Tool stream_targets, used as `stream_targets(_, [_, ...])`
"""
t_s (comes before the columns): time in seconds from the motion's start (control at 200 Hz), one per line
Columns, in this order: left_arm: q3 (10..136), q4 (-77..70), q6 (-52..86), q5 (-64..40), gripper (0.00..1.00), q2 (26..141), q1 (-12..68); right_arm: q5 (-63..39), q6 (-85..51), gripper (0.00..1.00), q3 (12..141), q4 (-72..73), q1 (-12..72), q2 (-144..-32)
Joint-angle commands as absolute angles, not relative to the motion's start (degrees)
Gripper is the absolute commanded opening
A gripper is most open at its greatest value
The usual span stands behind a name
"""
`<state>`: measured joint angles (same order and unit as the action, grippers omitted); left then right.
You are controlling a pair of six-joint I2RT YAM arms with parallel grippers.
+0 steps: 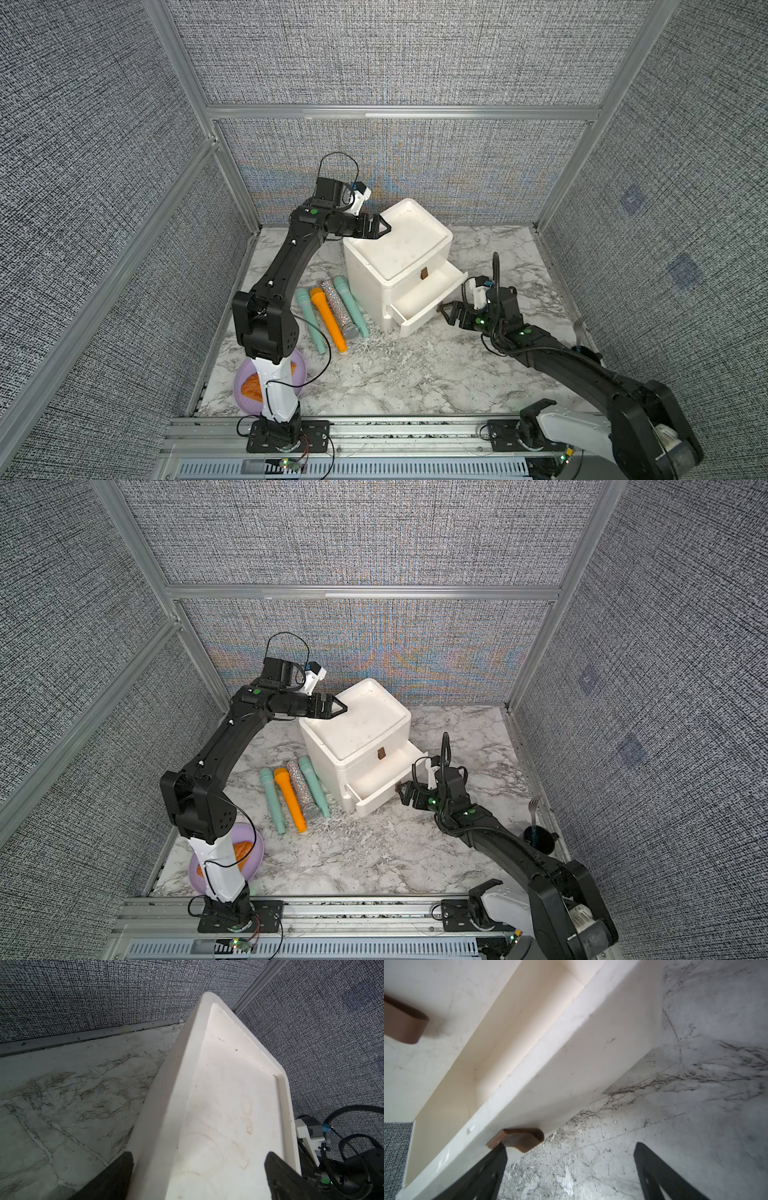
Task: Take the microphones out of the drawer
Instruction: Close the drawer of the storage box.
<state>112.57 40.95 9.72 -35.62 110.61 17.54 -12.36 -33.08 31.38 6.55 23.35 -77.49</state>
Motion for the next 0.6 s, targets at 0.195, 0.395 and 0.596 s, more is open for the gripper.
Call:
stream_targets(0.195, [110.2,39.5,11.0,-38.6,1.0,108.5,18.0,-12.2,-36.1,0.98,36.0,18.7,26.4,-85.8])
stream_targets(0.395, [110.2,39.3,11.0,-38.9,1.0,108.2,18.2,-11.4,-37.6,0.98,38.3,21.6,28.3,-90.6])
stream_targets(0.596, [109.9,39.2,11.1,-38.9,1.0,107.5,18.3,-9.2,-39.7,0.98,39.5,24.3,29.6,-93.7])
